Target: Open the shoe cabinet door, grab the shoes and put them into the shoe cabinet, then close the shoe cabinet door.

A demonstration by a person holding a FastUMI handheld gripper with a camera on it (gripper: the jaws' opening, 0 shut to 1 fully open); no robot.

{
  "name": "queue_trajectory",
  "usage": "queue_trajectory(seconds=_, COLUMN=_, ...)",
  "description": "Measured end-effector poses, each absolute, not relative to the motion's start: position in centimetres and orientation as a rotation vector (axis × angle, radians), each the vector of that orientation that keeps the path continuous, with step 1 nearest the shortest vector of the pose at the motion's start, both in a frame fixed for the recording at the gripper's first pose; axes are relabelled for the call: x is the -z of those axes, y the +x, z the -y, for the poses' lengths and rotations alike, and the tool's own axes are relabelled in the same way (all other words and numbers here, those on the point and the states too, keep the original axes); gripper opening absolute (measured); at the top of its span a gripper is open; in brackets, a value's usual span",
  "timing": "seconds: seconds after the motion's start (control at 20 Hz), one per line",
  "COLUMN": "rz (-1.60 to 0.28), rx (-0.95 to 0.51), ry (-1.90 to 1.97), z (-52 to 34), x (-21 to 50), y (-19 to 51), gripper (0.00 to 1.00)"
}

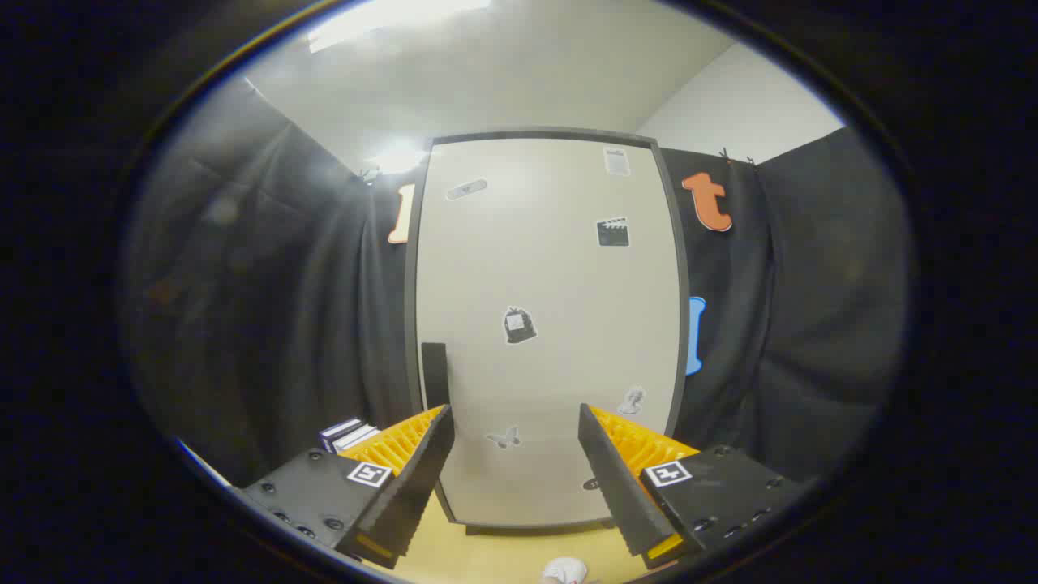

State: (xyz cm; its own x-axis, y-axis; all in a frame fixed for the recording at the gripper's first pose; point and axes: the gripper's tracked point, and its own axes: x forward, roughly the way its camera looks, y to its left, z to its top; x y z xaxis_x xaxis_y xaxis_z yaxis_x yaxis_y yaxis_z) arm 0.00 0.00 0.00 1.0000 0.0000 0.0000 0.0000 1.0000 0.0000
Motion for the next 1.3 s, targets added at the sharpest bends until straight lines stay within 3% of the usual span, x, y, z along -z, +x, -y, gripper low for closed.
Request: queue_trajectory(seconds=1.3, rz=-0.029, rx=-0.026, ry=0.02, z=-4.5, x=1.6, y=4.3, gripper=0.97)
